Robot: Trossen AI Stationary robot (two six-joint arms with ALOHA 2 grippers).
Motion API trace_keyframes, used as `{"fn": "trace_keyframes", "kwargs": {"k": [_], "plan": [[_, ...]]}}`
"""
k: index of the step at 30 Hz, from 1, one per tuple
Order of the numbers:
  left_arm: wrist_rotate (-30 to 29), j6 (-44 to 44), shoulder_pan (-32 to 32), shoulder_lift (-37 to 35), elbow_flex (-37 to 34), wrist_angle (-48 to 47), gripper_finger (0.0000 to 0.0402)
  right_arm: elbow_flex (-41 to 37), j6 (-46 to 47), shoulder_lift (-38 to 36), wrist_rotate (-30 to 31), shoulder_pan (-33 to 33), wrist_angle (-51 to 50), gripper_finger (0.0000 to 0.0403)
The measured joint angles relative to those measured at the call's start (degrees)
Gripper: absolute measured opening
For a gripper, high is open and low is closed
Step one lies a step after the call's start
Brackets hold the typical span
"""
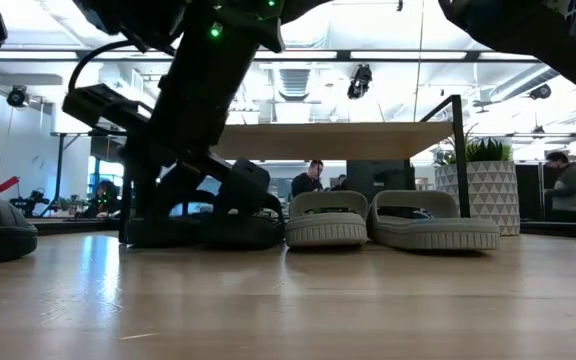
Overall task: Pick and place slides into the shelf
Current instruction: Adjust the black slides under the shelf
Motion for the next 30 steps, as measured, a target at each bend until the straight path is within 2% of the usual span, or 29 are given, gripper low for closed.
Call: {"fn": "trace_keyframes", "kwargs": {"k": [4, 6, 9, 13, 16, 23, 30], "plan": [[0.0, 0.0, 0.0, 0.0, 0.0, 0.0, 0.0042, 0.0, -6.6, -0.6, -5.6, 1.2, 4.2, 0.0008], [0.0, 0.0, 0.0, 0.0, 0.0, 0.0, 0.0042, 0.1, -6.5, -1.5, -6.4, 2.8, 3.7, 0.0008], [0.0, 0.0, 0.0, 0.0, 0.0, 0.0, 0.0042, 0.2, 0.8, -2.8, -4.4, 5.9, -4.0, 0.0008], [0.0, 0.0, 0.0, 0.0, 0.0, 0.0, 0.0042, 0.1, 16.4, -3.3, -2.5, 9.9, -18.4, 0.0008], [0.0, 0.0, 0.0, 0.0, 0.0, 0.0, 0.0042, 0.1, 22.6, -3.3, -2.5, 11.6, -22.8, 0.0008], [0.0, 0.3, 0.0, 0.0, 0.0, 0.0, 0.0042, -0.1, 19.6, -3.3, -1.4, 9.3, -21.7, 0.0008], [0.0, 0.0, 0.0, 0.0, 0.0, 0.0, 0.0042, -0.1, 10.5, -3.2, -1.6, 4.5, -21.7, 0.0008]]}}
